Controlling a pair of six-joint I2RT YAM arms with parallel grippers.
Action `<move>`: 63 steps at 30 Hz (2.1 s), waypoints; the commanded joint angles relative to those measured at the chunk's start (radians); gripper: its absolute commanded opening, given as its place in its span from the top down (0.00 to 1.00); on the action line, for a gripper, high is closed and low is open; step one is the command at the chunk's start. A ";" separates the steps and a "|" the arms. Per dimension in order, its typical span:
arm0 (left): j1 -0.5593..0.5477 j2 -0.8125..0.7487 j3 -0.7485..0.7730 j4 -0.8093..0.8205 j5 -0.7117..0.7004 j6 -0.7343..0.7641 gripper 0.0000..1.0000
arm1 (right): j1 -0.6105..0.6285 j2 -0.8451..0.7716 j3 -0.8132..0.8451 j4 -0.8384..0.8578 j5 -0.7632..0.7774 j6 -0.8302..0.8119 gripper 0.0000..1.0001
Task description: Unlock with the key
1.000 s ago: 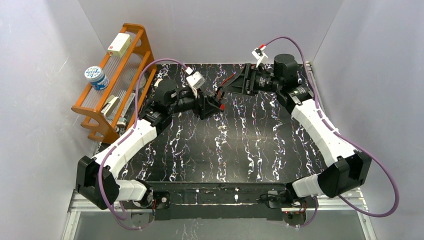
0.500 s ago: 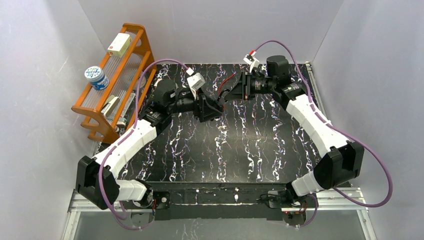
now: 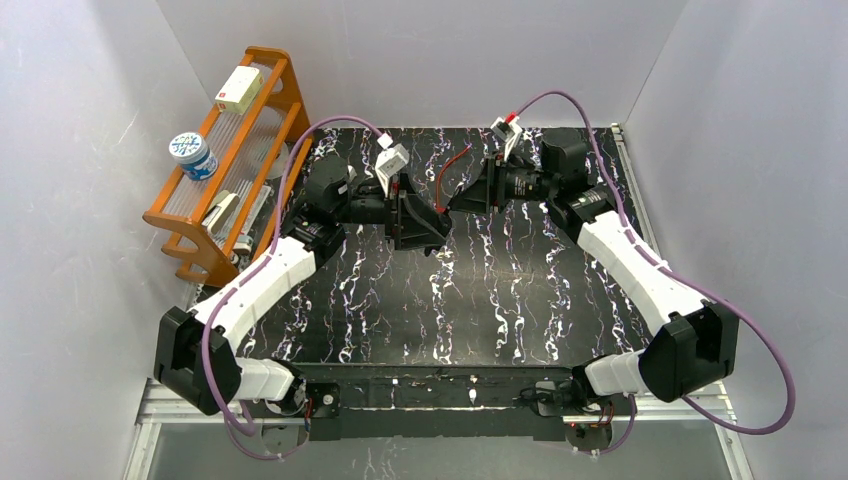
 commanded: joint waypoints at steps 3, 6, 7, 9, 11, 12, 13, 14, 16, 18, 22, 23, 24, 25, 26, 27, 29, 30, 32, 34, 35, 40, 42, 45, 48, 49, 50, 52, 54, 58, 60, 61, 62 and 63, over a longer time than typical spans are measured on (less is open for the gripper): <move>0.002 -0.036 0.025 -0.143 -0.191 0.006 1.00 | -0.011 -0.073 -0.062 0.012 0.081 0.002 0.36; 0.015 -0.019 0.031 -0.234 -0.317 -0.016 1.00 | -0.011 -0.110 -0.119 -0.038 0.071 0.023 0.35; 0.019 -0.016 0.026 -0.253 -0.353 -0.023 1.00 | -0.011 -0.125 -0.144 -0.047 0.083 0.027 0.34; 0.025 -0.015 0.015 -0.300 -0.449 -0.046 1.00 | -0.011 -0.161 -0.198 -0.050 0.120 0.039 0.34; 0.035 -0.002 0.026 -0.425 -0.595 -0.068 1.00 | -0.010 -0.186 -0.226 -0.058 0.169 0.061 0.34; 0.041 0.025 0.049 -0.517 -0.696 -0.084 1.00 | -0.010 -0.191 -0.236 -0.063 0.191 0.074 0.34; 0.045 0.055 0.071 -0.600 -0.768 -0.084 1.00 | -0.011 -0.192 -0.240 -0.071 0.217 0.092 0.34; 0.047 0.085 0.087 -0.659 -0.825 -0.074 1.00 | -0.011 -0.190 -0.243 -0.082 0.242 0.107 0.34; 0.048 0.143 0.107 -0.753 -0.933 -0.063 1.00 | -0.010 -0.176 -0.246 -0.099 0.287 0.132 0.34; 0.048 0.187 0.110 -0.801 -0.998 -0.062 1.00 | -0.011 -0.159 -0.241 -0.122 0.328 0.153 0.34; 0.048 0.262 0.103 -0.805 -1.045 -0.063 0.94 | -0.010 -0.122 -0.222 -0.165 0.367 0.170 0.34; 0.047 0.287 0.109 -0.807 -1.047 -0.061 0.93 | -0.012 -0.112 -0.216 -0.178 0.380 0.174 0.34; 0.046 0.304 0.111 -0.806 -1.054 -0.068 0.93 | -0.012 -0.103 -0.210 -0.197 0.390 0.177 0.34; 0.046 0.318 0.113 -0.808 -1.064 -0.075 0.93 | -0.013 -0.096 -0.207 -0.207 0.396 0.182 0.34; 0.046 0.333 0.117 -0.808 -1.073 -0.079 0.93 | -0.014 -0.094 -0.212 -0.206 0.400 0.190 0.34; 0.046 0.345 0.122 -0.810 -1.077 -0.082 0.93 | -0.014 -0.095 -0.223 -0.196 0.401 0.204 0.33; 0.045 0.371 0.136 -0.813 -1.065 -0.090 0.93 | -0.016 -0.101 -0.244 -0.178 0.396 0.224 0.32; 0.043 0.381 0.141 -0.813 -1.057 -0.093 0.91 | -0.018 -0.104 -0.249 -0.175 0.395 0.227 0.32; 0.036 0.406 0.143 -0.813 -1.058 -0.094 0.89 | -0.019 -0.113 -0.251 -0.174 0.396 0.218 0.30; 0.032 0.433 0.134 -0.809 -1.061 -0.099 0.85 | -0.021 -0.125 -0.249 -0.173 0.407 0.202 0.27; 0.029 0.443 0.123 -0.802 -1.046 -0.095 0.81 | -0.021 -0.135 -0.249 -0.171 0.411 0.190 0.25; 0.023 0.464 0.106 -0.782 -1.054 -0.090 0.71 | -0.024 -0.156 -0.254 -0.181 0.430 0.166 0.23; 0.023 0.459 0.104 -0.783 -1.068 -0.090 0.62 | -0.023 -0.158 -0.267 -0.181 0.429 0.169 0.23; 0.023 0.441 0.104 -0.788 -1.083 -0.089 0.46 | -0.027 -0.159 -0.283 -0.180 0.429 0.174 0.23; 0.023 0.409 0.110 -0.806 -1.125 -0.078 0.15 | -0.027 -0.161 -0.282 -0.184 0.438 0.174 0.23; 0.023 0.400 0.118 -0.821 -1.140 -0.073 0.04 | -0.028 -0.162 -0.278 -0.187 0.447 0.172 0.23; 0.023 0.392 0.129 -0.838 -1.153 -0.067 0.02 | -0.029 -0.162 -0.271 -0.193 0.455 0.168 0.23; 0.022 0.363 0.157 -0.883 -1.203 -0.068 0.02 | -0.032 -0.159 -0.244 -0.217 0.486 0.164 0.20; 0.022 0.301 0.161 -0.887 -1.240 -0.071 0.02 | -0.033 -0.143 -0.179 -0.296 0.530 0.158 0.16; 0.022 0.149 0.165 -0.902 -1.322 -0.084 0.02 | -0.036 -0.124 -0.027 -0.470 0.657 0.121 0.02; 0.022 0.068 0.176 -0.921 -1.345 -0.090 0.02 | -0.036 -0.133 0.032 -0.542 0.727 0.099 0.01; 0.022 0.030 0.184 -0.933 -1.352 -0.092 0.02 | -0.035 -0.141 0.057 -0.580 0.767 0.091 0.01; 0.022 -0.011 0.194 -0.944 -1.359 -0.088 0.02 | -0.036 -0.156 0.079 -0.615 0.815 0.088 0.01; 0.022 -0.065 0.205 -0.951 -1.369 -0.081 0.02 | -0.036 -0.172 0.102 -0.647 0.871 0.085 0.01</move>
